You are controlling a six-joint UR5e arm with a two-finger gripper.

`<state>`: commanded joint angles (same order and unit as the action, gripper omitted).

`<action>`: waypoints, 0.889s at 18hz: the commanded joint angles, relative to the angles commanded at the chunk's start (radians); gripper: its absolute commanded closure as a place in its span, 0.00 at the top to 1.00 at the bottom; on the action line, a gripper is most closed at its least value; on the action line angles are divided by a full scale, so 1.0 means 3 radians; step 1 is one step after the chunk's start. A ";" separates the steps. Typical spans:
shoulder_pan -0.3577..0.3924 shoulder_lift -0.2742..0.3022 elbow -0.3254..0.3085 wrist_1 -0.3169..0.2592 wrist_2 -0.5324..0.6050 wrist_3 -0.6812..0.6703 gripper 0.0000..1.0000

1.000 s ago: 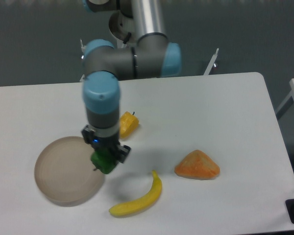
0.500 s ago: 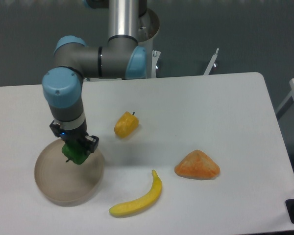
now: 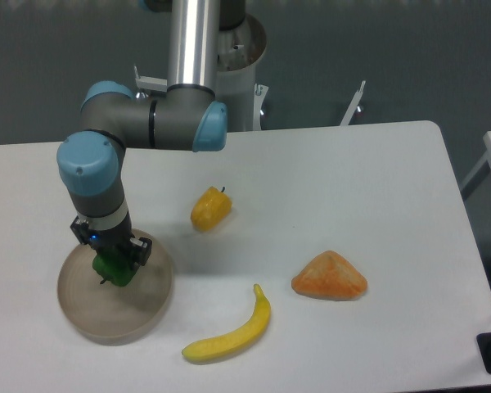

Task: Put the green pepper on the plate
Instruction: 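Lower the green pepper onto the center of the plate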

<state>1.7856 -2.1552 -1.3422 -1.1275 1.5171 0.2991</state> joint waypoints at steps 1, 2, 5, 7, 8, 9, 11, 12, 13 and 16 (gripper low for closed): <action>0.0000 -0.0005 0.0010 0.0000 0.0000 -0.0005 0.58; -0.0010 -0.0020 0.0015 0.0000 0.0000 -0.0005 0.58; -0.0020 -0.0061 0.0015 0.0051 0.0005 0.0005 0.58; -0.0020 -0.0072 0.0010 0.0061 0.0066 0.0046 0.58; -0.0031 -0.0077 0.0005 0.0092 0.0082 0.0071 0.58; -0.0036 -0.0077 -0.0005 0.0112 0.0092 0.0132 0.58; -0.0036 -0.0097 -0.0010 0.0113 0.0097 0.0179 0.58; -0.0041 -0.0102 -0.0010 0.0118 0.0097 0.0179 0.58; -0.0041 -0.0107 -0.0010 0.0118 0.0097 0.0179 0.58; -0.0046 -0.0108 -0.0015 0.0113 0.0097 0.0189 0.58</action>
<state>1.7718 -2.1875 -1.3468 -1.0937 1.5463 0.3559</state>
